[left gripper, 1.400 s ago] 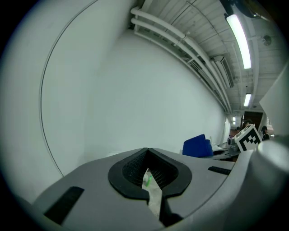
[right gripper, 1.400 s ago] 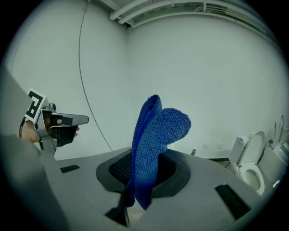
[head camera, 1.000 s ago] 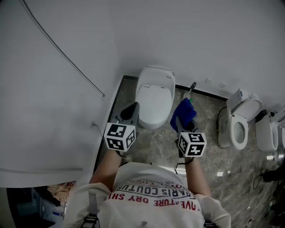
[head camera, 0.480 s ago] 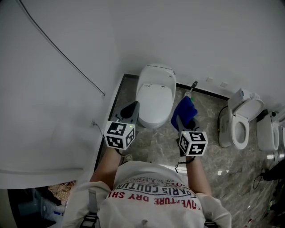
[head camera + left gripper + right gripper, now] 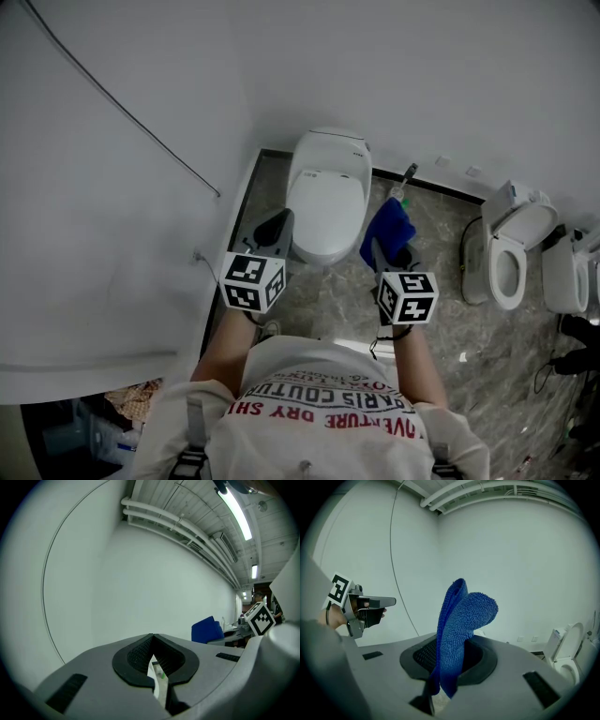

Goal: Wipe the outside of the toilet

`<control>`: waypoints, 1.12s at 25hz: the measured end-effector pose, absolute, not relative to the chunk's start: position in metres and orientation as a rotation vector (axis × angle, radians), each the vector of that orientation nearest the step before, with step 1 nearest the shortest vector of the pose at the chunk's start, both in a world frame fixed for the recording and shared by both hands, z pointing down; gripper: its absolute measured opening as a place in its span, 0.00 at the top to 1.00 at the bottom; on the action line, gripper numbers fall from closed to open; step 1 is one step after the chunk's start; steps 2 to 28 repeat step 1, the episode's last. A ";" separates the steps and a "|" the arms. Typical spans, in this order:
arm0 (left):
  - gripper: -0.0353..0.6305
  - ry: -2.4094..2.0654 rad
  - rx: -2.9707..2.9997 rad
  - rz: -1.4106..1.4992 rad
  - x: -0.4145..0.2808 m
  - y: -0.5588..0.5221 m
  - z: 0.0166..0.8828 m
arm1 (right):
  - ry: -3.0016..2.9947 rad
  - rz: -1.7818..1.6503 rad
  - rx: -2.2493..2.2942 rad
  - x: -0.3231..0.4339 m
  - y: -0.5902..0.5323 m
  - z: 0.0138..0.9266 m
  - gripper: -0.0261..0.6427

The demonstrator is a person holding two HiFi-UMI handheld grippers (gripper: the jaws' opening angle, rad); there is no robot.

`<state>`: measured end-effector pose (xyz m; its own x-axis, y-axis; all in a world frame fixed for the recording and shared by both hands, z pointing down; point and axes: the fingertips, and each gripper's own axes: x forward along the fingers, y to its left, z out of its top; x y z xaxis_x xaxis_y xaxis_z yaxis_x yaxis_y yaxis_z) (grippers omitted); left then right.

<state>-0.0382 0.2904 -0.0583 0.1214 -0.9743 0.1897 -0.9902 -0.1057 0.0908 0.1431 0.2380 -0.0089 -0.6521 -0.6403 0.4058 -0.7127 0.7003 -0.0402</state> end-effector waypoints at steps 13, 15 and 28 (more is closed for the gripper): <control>0.94 -1.959 2.197 0.121 -0.038 0.289 -0.058 | -2.547 0.276 1.054 0.143 0.237 -0.009 0.85; 0.94 -1.959 2.197 0.121 -0.038 0.289 -0.058 | -2.547 0.276 1.054 0.143 0.237 -0.009 0.85; 0.94 -1.959 2.197 0.121 -0.038 0.289 -0.058 | -2.547 0.276 1.054 0.143 0.237 -0.009 0.85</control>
